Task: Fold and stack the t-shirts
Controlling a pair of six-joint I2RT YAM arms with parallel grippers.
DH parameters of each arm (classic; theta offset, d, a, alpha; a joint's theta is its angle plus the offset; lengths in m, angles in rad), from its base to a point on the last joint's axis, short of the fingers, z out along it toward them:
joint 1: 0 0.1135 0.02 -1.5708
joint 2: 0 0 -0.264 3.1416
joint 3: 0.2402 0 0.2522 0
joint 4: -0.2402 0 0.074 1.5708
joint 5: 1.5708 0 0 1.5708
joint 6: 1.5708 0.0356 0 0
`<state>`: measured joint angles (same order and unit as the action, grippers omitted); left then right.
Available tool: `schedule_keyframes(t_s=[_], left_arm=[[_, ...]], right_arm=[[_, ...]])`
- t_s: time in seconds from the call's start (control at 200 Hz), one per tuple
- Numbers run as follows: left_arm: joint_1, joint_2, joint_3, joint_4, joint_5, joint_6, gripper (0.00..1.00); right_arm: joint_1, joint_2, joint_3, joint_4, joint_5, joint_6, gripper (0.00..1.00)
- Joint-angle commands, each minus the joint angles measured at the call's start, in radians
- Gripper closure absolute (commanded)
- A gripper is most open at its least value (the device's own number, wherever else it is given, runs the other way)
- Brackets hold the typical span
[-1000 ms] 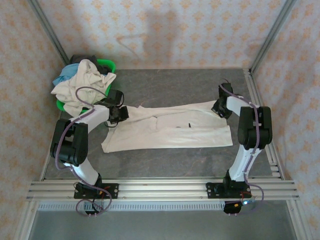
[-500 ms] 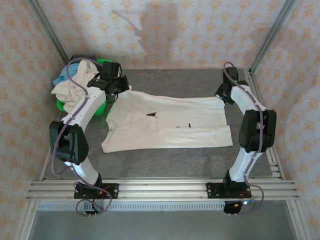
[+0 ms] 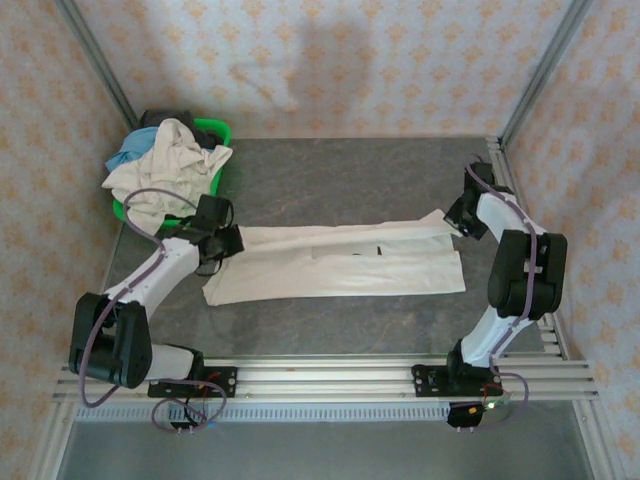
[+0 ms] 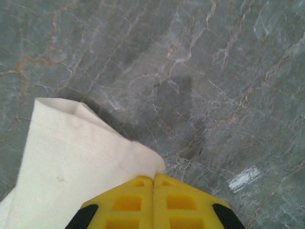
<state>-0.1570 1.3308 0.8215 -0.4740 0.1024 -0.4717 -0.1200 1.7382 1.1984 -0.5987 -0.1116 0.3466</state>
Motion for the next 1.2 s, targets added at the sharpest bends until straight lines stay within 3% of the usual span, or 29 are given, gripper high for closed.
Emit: schedule_keyframes(t_s=[0.0,0.295,0.54,0.671,1.196], left_arm=[[0.000,-0.018,-0.038,0.063,-0.071,-0.033,1.00],[-0.006,0.078,0.001,0.089,-0.079,-0.043,1.00],[0.002,0.333,0.565,-0.074,-0.081,0.035,1.00],[0.010,0.402,0.704,-0.103,-0.064,0.047,1.00],[0.002,0.077,0.087,0.086,-0.091,-0.012,1.00]], right_arm=[[-0.002,-0.008,-0.022,0.050,-0.043,0.012,1.00],[-0.002,0.009,-0.047,0.052,-0.017,0.035,1.00],[-0.002,0.127,0.274,0.017,-0.087,0.049,1.00],[-0.009,0.206,0.411,-0.035,-0.125,0.027,1.00],[-0.028,0.042,0.026,0.069,-0.096,0.014,1.00]])
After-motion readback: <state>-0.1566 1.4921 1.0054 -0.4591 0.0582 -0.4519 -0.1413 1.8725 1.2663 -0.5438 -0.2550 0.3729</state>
